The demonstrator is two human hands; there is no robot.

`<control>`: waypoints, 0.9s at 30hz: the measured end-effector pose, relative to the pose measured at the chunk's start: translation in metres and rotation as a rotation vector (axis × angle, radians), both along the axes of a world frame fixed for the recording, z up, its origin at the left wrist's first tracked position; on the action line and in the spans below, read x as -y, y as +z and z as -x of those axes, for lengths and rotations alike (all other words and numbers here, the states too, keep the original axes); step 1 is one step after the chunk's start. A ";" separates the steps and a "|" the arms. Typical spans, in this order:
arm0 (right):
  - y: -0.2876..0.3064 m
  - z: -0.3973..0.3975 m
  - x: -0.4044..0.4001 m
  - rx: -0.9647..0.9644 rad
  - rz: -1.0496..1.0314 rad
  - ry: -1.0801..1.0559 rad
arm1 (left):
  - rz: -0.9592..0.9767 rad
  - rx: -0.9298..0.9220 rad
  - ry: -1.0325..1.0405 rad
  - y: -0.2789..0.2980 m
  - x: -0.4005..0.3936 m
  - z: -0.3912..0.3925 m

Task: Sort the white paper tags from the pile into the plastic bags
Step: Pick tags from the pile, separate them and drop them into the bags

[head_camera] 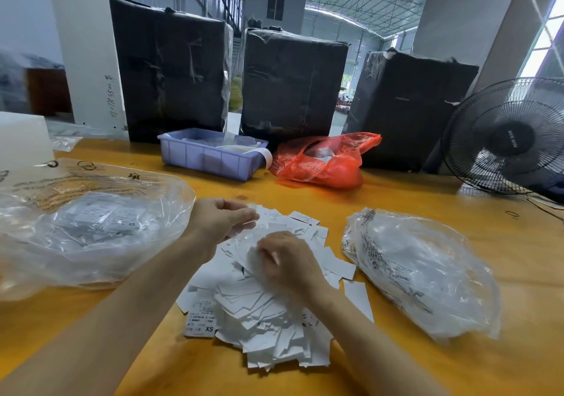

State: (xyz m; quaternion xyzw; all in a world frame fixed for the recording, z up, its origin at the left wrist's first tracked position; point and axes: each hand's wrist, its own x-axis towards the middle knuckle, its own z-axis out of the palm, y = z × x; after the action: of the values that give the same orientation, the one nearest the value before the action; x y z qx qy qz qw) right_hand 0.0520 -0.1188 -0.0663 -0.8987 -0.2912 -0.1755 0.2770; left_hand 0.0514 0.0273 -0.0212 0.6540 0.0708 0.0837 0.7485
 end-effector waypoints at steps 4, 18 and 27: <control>0.024 -0.006 0.011 -0.627 -0.785 -0.036 | -0.047 0.011 0.026 -0.001 -0.003 -0.003; 0.044 -0.006 0.037 -0.912 -1.018 0.082 | -0.101 -0.061 -0.114 0.003 0.014 0.003; 0.060 0.002 0.043 -0.548 -0.712 0.095 | -0.124 -0.080 -0.208 0.005 0.018 0.006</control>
State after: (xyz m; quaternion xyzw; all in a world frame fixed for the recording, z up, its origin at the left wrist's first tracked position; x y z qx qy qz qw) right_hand 0.0498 -0.1615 -0.0065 -0.7464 -0.1696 -0.0075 0.6435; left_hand 0.0451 0.0088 -0.0159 0.7058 0.0272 -0.0165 0.7077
